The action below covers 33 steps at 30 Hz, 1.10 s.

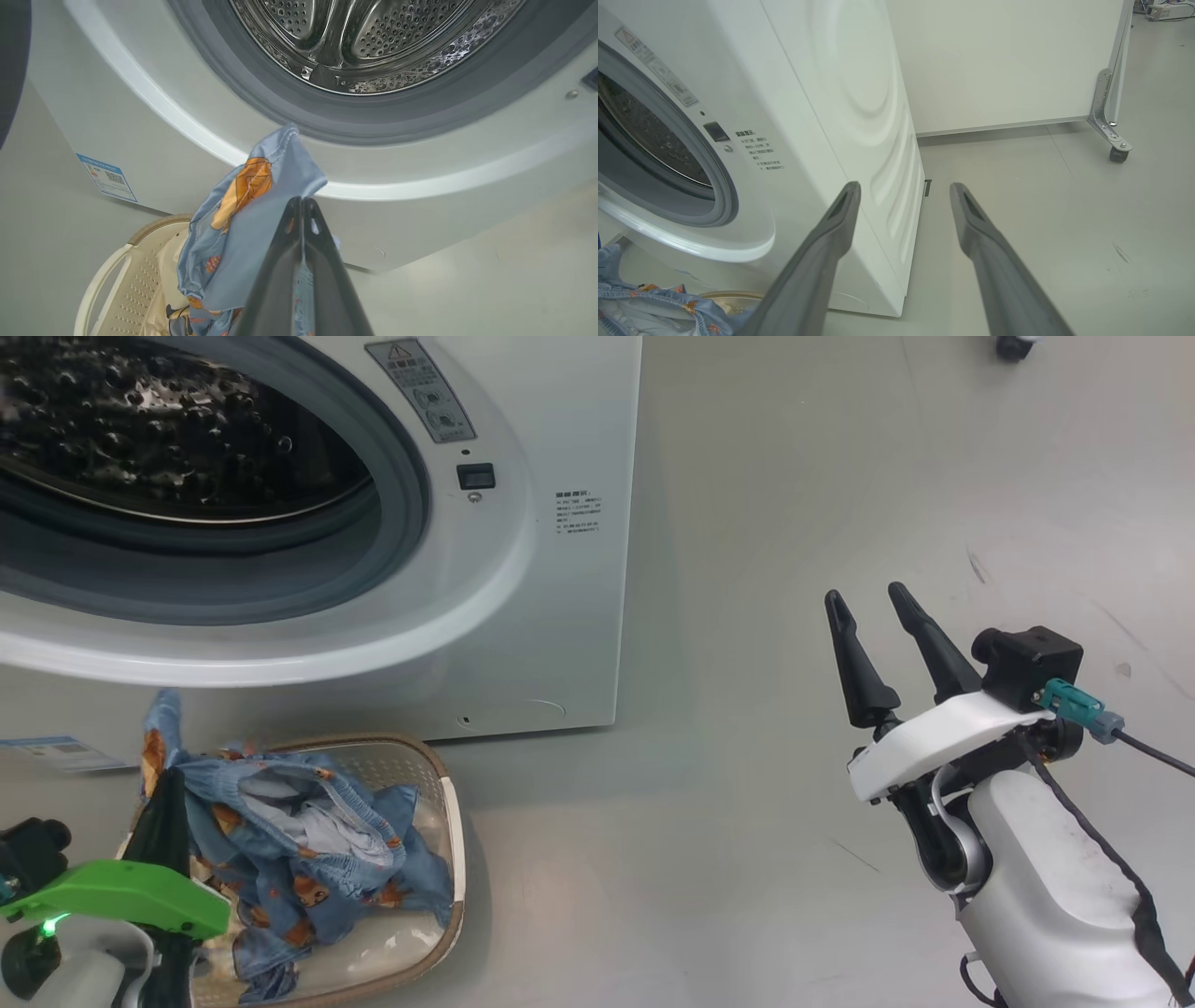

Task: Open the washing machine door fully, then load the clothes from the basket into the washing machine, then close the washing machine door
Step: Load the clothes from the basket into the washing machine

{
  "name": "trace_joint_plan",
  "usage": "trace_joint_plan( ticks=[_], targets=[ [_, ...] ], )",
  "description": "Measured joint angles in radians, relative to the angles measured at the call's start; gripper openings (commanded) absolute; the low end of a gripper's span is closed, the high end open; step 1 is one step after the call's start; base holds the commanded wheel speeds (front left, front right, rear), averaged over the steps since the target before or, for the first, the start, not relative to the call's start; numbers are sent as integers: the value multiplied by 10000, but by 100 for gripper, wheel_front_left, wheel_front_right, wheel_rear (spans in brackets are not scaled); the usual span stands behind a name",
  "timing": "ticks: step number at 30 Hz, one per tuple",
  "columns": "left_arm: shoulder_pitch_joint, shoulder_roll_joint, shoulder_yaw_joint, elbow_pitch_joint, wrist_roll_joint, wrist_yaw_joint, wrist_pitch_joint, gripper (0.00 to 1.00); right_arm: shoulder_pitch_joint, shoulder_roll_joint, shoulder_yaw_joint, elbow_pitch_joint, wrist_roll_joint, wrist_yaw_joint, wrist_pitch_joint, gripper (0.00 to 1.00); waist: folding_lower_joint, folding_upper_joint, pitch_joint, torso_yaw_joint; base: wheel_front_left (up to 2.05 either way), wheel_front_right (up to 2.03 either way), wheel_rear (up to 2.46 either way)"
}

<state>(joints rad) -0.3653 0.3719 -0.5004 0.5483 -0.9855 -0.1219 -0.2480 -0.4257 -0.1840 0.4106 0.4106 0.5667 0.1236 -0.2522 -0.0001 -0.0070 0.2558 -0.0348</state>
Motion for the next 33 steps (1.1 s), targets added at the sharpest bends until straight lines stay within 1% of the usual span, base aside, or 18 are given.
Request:
trace_joint_plan(
  ticks=[7, 12, 18, 25, 33],
  targets=[
    [325, -44, 742, -825, 291, 0, -2, 0, 381, -136, -121, 36, 115, 0, 0, 100, 0, 0, -550, 211, 0, 0, 0],
    [595, -234, 1131, -1344, 464, 0, -2, 0, 590, -205, -165, 52, 169, 0, 0, 100, 0, 0, -911, 358, 0, 0, 0],
    [1068, -309, 1538, -1956, 809, 0, -2, 0, 785, -261, -161, 31, 257, 0, 0, 100, 0, 0, -1274, 488, 0, 0, 0],
    [1350, -512, 2036, -2717, 1066, 0, -2, 0, 868, -368, -148, -46, 261, 0, 0, 100, 0, 0, -1381, 568, 0, 0, 0],
    [1731, -560, 2370, -3196, 1260, 0, -2, 0, 941, -389, -71, -113, 274, 0, 0, 100, 0, 0, -1267, 586, 0, 0, 0]
  ],
)
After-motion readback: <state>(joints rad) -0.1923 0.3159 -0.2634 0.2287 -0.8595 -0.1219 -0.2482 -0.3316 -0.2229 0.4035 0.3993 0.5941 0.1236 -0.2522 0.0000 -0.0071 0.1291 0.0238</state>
